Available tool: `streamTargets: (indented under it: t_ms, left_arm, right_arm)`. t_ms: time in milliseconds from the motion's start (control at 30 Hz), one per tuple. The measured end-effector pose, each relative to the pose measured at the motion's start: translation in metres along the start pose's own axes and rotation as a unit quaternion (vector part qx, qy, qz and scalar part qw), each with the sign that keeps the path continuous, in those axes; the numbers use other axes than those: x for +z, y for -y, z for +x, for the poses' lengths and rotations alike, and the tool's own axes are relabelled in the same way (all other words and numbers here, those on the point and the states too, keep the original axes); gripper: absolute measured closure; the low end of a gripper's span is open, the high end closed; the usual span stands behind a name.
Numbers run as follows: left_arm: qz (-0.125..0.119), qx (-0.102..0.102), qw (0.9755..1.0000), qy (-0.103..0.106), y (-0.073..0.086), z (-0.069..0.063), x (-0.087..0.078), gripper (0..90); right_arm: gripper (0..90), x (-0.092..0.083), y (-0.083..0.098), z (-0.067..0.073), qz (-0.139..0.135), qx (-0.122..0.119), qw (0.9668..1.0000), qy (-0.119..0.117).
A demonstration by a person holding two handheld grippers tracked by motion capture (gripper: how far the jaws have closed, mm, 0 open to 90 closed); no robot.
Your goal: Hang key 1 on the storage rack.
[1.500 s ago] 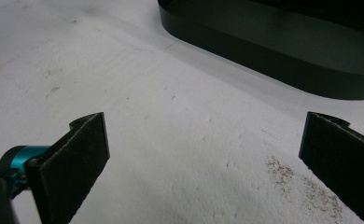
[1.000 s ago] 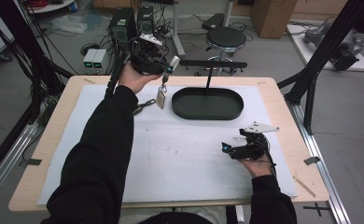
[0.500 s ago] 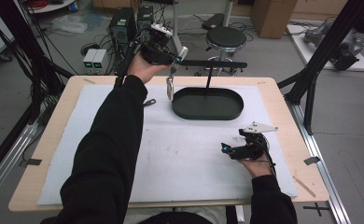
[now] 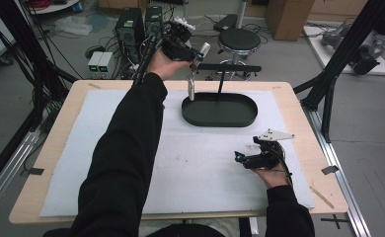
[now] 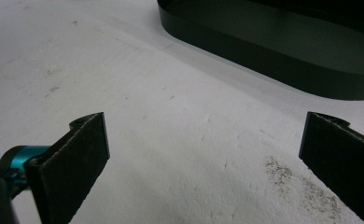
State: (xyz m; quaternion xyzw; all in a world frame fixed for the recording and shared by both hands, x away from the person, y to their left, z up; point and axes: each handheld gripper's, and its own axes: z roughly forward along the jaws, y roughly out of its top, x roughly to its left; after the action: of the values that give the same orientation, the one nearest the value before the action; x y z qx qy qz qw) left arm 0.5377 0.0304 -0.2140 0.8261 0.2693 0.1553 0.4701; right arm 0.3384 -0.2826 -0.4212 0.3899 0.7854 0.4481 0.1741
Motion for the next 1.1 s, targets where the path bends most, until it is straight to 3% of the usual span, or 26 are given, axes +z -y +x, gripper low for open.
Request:
streamTargets:
  t_ms: [233, 333, 433, 600, 733, 800, 867, 1100]
  left_arm:
    - [-0.010, -0.016, 0.9998, 0.009, -0.004, 0.000, 0.006, 75.4]
    - [-0.011, -0.020, 0.9997, -0.001, -0.006, 0.002, 0.009, 75.4]
    - [-0.032, -0.043, 0.9985, -0.005, -0.007, 0.007, 0.009, 75.4]
    - [-0.053, -0.049, 0.9974, 0.007, -0.006, 0.011, 0.011, 75.4]
    - [-0.043, -0.038, 0.9980, -0.027, -0.004, 0.014, 0.017, 75.4]
    - [-0.042, -0.036, 0.9980, -0.031, -0.004, 0.014, 0.017, 75.3]
    - [-0.053, -0.027, 0.9973, -0.044, -0.004, 0.015, 0.018, 75.3]
    - [-0.061, -0.037, 0.9951, -0.068, -0.001, 0.020, 0.023, 75.1]
  right_arm:
    - [0.8, -0.001, 0.000, -0.001, 0.000, -0.001, 1.0000, 0.002]
    - [0.8, 0.000, 0.001, -0.001, 0.000, -0.002, 1.0000, 0.002]
    - [0.8, 0.000, 0.001, -0.001, 0.000, -0.003, 1.0000, 0.002]
    - [0.8, 0.000, 0.001, -0.001, 0.003, -0.002, 1.0000, 0.003]
    - [0.8, 0.000, 0.002, -0.001, 0.007, -0.003, 1.0000, 0.006]
    - [0.8, 0.000, 0.002, -0.002, 0.007, -0.004, 1.0000, 0.006]
    - [0.8, 0.001, 0.002, -0.002, 0.009, -0.004, 0.9999, 0.004]
    - [0.8, 0.003, 0.002, -0.001, 0.012, -0.008, 0.9999, 0.004]
